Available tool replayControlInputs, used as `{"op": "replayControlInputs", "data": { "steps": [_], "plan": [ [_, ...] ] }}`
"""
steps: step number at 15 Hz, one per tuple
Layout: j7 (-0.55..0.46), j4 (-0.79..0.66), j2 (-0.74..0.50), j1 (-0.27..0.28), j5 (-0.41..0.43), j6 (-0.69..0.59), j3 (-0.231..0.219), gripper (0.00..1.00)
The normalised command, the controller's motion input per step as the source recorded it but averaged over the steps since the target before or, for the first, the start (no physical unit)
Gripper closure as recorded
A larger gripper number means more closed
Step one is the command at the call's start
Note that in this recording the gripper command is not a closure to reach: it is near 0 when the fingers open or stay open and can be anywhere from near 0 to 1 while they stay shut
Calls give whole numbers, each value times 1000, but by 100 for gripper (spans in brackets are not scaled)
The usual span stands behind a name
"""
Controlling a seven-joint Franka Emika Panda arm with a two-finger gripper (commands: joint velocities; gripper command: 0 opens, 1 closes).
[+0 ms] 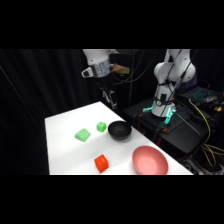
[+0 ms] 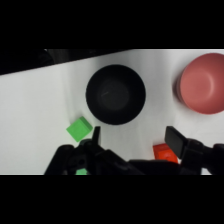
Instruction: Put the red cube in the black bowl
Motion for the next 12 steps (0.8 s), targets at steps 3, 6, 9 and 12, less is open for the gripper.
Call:
{"op": "replayControlInputs", "data": {
  "steps": [3,6,9,12],
  "plan": [
    [11,61,44,3,41,41,30,0],
    [49,287,203,61,140,172,78,0],
    [45,412,314,83,164,254,86,0],
    [20,356,312,96,122,288,86,0]
  ]
}}
